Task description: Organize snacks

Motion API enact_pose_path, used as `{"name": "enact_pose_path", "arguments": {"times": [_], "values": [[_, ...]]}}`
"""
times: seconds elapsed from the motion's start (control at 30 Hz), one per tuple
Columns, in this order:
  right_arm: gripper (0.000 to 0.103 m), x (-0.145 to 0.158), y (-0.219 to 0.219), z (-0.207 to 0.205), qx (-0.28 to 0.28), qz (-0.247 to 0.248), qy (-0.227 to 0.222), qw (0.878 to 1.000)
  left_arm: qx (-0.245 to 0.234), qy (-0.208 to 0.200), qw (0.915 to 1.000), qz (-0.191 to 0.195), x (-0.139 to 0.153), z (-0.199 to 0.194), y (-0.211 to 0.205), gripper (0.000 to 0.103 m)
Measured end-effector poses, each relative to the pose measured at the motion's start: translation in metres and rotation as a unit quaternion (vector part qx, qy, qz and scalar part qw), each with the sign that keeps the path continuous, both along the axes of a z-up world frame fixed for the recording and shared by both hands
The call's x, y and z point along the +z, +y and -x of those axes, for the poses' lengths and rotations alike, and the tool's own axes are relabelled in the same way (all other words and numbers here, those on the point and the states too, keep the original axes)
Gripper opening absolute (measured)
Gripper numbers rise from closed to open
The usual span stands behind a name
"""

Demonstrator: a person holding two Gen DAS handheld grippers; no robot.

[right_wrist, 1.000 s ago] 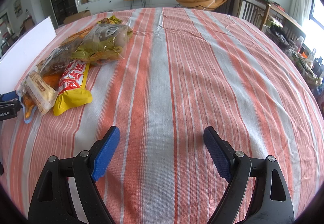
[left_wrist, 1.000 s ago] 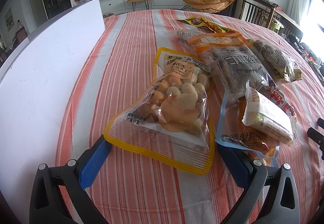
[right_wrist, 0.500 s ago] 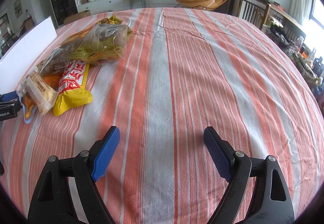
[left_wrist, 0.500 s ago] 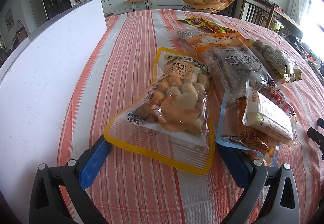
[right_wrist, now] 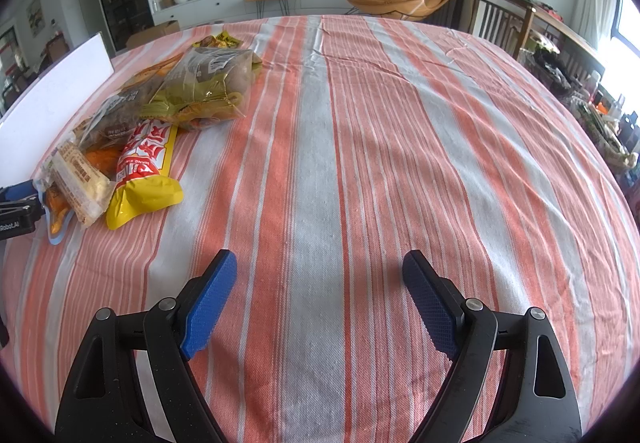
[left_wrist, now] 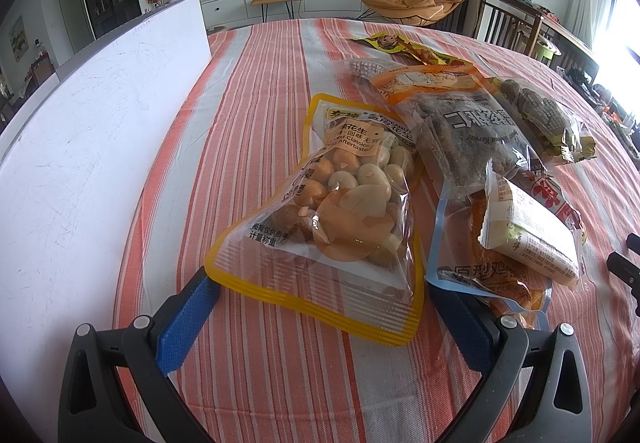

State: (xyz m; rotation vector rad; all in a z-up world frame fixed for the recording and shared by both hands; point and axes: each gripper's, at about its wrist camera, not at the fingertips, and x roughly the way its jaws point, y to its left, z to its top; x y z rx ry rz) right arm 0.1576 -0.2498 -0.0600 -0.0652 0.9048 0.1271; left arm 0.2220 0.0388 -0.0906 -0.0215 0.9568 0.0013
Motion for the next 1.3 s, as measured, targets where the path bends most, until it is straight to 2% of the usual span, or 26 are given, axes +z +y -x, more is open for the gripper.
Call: {"name": "enact_pose_path", "arguments": {"times": [0.7,0.93,1.17,1.3], "values": [[0.087,0.000,0.000,0.000,0.000,0.000,0.000,1.000,0.007,0.002,1.0000,-0.001,0.000,0.002,0.000,0.103],[0.088,0.000,0.000,0.000,0.000,-0.001,0.000,1.000,0.017,0.002,0.9999,-0.001,0.000,0.048,-0.006,0.103],[0.088,0.000,0.001,0.000,0.000,-0.001,0.000,1.000,-0.032,0.008,0.9995,-0.004,0.003,0.069,-0.007,0.103],[0.088,0.000,0.001,0.000,0.000,-0.001,0.000,1.000,-0.039,0.004,0.9992,-0.001,0.003,0.080,-0.008,0.103]]}}
